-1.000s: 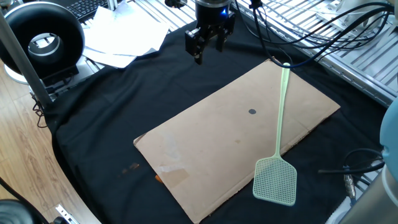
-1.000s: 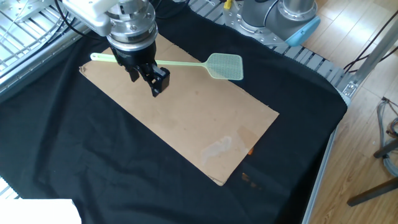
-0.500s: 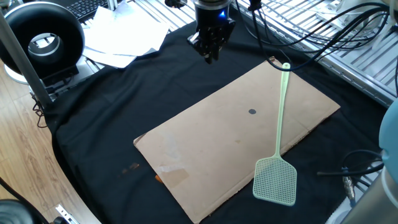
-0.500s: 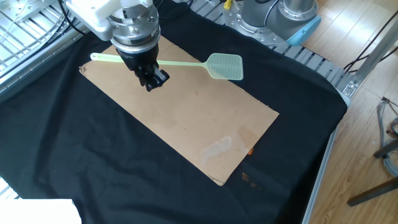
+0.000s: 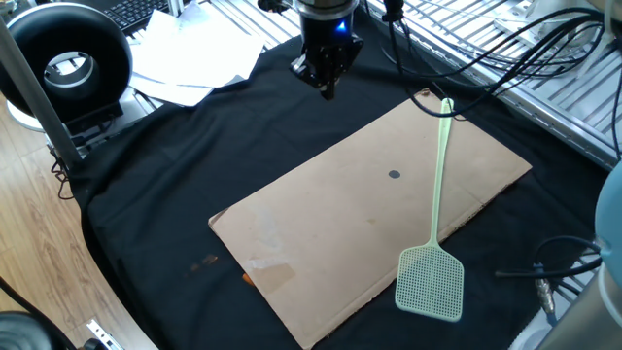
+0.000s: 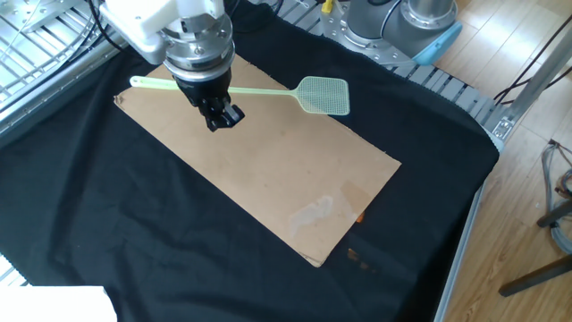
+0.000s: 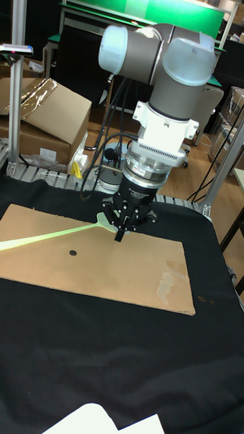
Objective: Swat with a flyswatter
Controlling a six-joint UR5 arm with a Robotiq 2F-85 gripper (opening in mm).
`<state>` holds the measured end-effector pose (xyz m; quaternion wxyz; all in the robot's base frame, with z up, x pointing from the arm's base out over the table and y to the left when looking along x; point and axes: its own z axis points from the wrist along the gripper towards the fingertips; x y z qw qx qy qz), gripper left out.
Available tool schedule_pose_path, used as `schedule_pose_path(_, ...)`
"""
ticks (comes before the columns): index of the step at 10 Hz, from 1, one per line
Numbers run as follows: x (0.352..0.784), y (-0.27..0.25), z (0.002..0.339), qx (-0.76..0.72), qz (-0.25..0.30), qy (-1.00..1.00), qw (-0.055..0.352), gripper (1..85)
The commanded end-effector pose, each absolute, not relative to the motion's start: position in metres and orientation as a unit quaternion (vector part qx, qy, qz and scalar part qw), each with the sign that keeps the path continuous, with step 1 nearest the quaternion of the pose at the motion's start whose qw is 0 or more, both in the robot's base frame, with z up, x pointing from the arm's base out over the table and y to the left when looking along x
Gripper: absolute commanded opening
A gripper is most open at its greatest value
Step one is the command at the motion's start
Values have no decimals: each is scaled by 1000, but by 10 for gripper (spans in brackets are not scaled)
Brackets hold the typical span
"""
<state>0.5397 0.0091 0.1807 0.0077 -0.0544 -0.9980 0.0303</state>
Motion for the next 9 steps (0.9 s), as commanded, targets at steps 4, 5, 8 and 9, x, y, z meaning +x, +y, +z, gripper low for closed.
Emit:
schedule_pose_path(4, 558, 45, 146, -21, -47, -998, -37, 20)
schedule_pose_path(5, 556, 40, 134, -12, -48, -998, -40, 20)
schedule_pose_path(8, 552, 39, 123, -9, -64, -997, -50, 20)
schedule_pose_path(9, 552, 43, 121, -5, -78, -995, -59, 20)
